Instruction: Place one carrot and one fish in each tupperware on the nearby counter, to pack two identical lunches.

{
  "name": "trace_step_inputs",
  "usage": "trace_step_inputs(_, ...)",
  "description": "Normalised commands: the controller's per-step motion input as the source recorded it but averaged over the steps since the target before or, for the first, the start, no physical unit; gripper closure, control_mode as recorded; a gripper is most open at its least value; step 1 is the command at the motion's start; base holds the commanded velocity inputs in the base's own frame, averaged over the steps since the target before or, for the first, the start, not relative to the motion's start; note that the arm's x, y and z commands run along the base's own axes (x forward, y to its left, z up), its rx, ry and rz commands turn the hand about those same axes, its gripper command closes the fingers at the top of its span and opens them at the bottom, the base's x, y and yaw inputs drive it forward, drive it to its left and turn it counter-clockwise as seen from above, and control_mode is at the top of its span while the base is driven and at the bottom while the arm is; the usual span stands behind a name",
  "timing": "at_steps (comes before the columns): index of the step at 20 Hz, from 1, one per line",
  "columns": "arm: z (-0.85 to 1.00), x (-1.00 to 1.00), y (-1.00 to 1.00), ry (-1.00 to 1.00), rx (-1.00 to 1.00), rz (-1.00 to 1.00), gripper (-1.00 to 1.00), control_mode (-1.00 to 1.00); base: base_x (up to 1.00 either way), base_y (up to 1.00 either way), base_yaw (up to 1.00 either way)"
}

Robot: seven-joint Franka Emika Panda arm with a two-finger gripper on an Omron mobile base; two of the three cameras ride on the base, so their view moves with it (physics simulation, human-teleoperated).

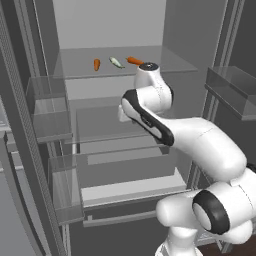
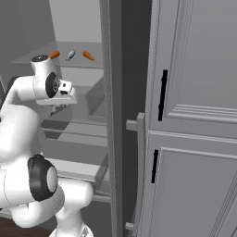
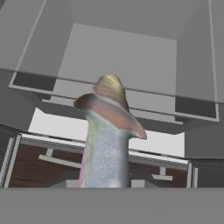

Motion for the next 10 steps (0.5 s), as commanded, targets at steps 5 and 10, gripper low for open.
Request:
trace_step_inputs(5, 0.58, -1.00, -0.45, 0.00, 0.00, 0.00, 1.00, -1.00, 0.00, 0.00, 0.00)
trace_step_inputs(10, 0.07, -1.00, -0.26, 0.01, 0.03, -0.05, 1.00, -1.00, 0.00, 0.00, 0.00)
